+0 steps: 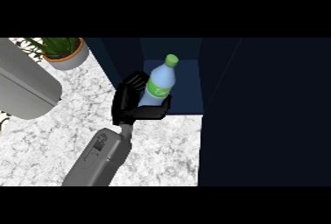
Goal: Pick up the bottled water, place it into the cabinet and close the cabinet
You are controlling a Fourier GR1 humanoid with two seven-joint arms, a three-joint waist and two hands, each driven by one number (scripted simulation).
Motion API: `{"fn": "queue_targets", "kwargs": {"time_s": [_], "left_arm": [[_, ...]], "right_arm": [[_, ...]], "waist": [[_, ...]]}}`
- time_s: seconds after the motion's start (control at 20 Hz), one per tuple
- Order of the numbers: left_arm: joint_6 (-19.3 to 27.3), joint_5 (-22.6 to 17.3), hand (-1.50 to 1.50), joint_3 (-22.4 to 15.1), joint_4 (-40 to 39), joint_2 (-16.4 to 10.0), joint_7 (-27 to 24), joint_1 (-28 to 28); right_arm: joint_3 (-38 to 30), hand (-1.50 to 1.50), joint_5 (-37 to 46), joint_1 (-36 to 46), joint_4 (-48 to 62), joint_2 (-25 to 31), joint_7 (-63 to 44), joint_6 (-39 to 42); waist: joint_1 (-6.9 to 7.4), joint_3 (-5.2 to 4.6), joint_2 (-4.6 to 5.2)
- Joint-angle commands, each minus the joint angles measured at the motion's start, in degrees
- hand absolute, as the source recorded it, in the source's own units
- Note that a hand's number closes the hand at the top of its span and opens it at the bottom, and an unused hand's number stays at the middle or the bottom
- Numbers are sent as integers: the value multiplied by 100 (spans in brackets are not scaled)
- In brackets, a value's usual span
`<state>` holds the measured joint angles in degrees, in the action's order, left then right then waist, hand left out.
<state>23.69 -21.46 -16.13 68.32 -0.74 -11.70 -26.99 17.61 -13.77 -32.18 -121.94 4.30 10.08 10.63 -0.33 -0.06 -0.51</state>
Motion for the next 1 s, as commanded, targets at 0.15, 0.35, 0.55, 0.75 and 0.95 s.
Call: {"fn": "queue_targets", "kwargs": {"time_s": [0.15,0.35,0.55,0.75,0.95], "left_arm": [[502,323,150,107,-958,71,381,-1657],[805,638,150,90,-1248,-99,374,-1719],[762,644,150,378,-2167,-108,424,-2390],[761,783,150,689,-3411,-76,4,-3148],[936,623,150,742,-4226,68,-406,-3575]], "right_arm": [[-35,-150,-151,241,35,-27,-121,-3],[15,-150,-6,353,235,-124,-9,-64],[68,-150,-11,175,196,-84,143,14],[76,-150,-52,204,125,21,-125,11],[133,-150,38,213,365,6,169,110]], "waist": [[-199,9,95],[-233,10,119],[-256,7,116],[-307,4,154],[-369,6,158]]}}
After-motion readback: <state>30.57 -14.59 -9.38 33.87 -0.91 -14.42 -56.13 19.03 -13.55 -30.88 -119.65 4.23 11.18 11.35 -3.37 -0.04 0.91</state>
